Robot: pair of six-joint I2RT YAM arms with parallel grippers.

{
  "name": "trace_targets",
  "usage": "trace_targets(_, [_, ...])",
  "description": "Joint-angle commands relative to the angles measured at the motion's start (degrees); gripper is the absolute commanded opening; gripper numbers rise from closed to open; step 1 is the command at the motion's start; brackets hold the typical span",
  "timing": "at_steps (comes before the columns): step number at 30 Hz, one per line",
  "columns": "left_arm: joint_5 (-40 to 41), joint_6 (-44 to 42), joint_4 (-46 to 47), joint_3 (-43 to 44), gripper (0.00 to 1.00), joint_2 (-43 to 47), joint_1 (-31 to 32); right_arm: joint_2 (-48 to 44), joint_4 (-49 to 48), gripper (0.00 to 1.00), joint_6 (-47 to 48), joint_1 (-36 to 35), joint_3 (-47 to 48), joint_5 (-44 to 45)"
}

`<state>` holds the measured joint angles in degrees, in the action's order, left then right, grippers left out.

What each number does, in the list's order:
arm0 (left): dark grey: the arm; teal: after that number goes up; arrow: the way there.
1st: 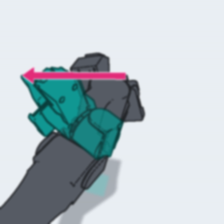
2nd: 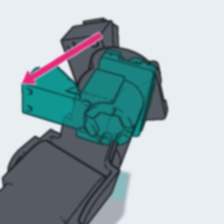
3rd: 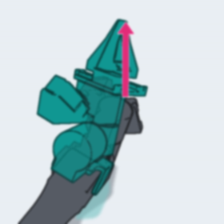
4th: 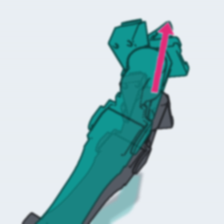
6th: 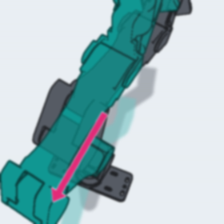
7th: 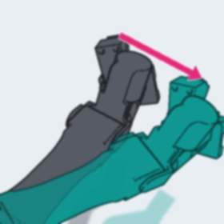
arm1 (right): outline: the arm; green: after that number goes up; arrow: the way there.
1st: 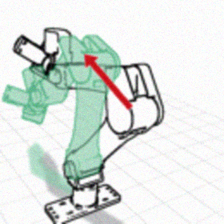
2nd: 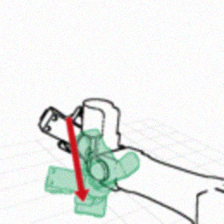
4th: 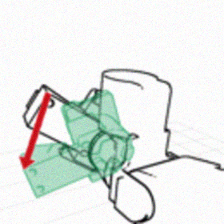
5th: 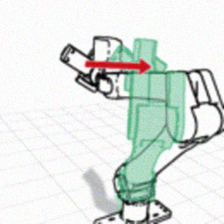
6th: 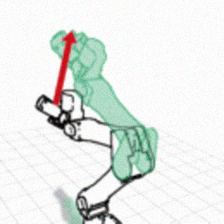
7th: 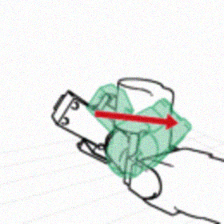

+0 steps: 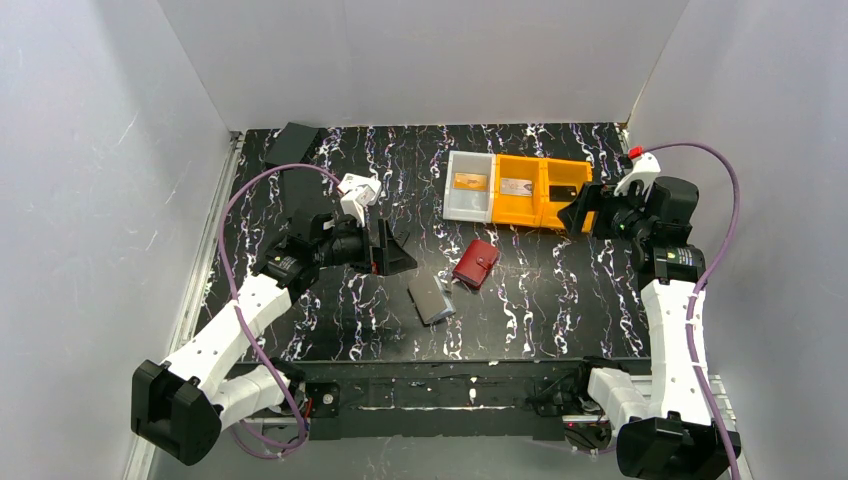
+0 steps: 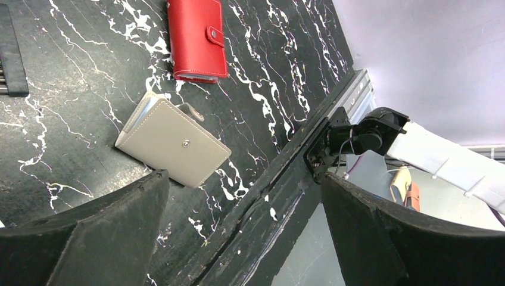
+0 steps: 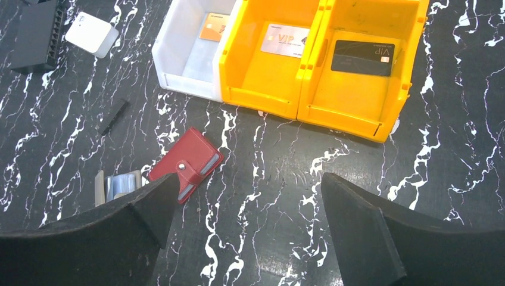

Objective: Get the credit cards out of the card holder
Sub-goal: Open the card holder at the center of the board.

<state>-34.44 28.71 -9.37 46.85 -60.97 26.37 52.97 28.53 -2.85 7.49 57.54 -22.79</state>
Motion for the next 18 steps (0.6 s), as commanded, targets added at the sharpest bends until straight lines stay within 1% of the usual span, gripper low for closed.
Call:
trace_targets(1, [-0.3,0.5,1.1,-0.2,0.98,1.5,0.3,-0.7,-2.6,0.98,-0.3,0.4,0.4,0.0])
trace_targets(9, [-0.9,1.2,1.8,-0.3,0.98,1.2,0.4,-0.8,-2.8,0.98,-0.2,0.4,0.3,-2.6])
trace_targets(11, [-0.9,1.6,2.4,-0.5,1.0,1.1,0.4,-0.7,-2.7,0.98,1.8,0.4,0.1,-3.7])
trace_targets(13, [-0.7,2.3,3.6,-0.9,0.99,0.9,0.9,-0.8,-1.6,1.0,7.7,0.4,-0.4,-7.0])
trace_targets(14, [-0.4,2.7,4.9,-1.2,0.99,0.6,1.7,-0.7,-0.1,1.0,12.5,0.4,-0.6,-9.6])
trace_targets(18, [3.0,1.9,6.2,0.1,0.99,-3.3,7.0,-0.7,5.7,1.0,26.0,0.5,-2.0,-15.7])
